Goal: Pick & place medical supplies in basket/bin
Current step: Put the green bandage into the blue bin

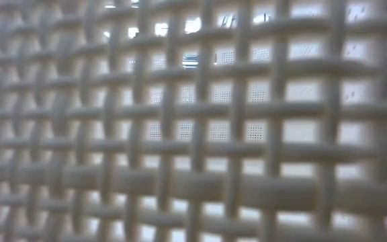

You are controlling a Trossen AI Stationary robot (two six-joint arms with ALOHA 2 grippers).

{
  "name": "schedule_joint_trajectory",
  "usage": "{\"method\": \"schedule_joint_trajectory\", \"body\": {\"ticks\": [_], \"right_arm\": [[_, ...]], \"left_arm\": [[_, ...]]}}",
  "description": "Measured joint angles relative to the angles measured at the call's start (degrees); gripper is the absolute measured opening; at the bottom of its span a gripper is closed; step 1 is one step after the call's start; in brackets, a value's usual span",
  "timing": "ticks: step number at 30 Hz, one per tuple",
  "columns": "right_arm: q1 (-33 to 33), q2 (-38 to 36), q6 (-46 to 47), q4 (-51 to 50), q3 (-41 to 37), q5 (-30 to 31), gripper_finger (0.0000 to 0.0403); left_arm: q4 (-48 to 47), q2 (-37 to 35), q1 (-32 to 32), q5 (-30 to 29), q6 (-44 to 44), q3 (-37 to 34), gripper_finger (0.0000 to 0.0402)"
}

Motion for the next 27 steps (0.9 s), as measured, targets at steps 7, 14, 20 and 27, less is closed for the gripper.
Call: {"method": "schedule_joint_trajectory", "body": {"ticks": [7, 14, 20, 27], "right_arm": [[6.6, -0.5, 2.5, 2.4, 0.0, -15.3, 0.0102], [9.1, 1.9, 0.8, 7.7, 0.1, -33.9, 0.0102], [11.4, 7.3, -4.2, 8.6, 0.0, -47.5, 0.0102], [13.0, 13.7, -9.2, 11.4, 0.0, -53.7, 0.0102]], "left_arm": [[0.0, 0.0, -0.1, 0.0, 0.0, 0.0, 0.0155], [-0.3, 0.0, -0.1, 0.0, 0.0, 0.0, 0.0155], [-2.7, 0.0, -0.1, 0.1, 0.0, 0.0, 0.0155], [-3.1, 0.0, -1.2, 0.1, 0.0, 0.0, 0.0155]]}}
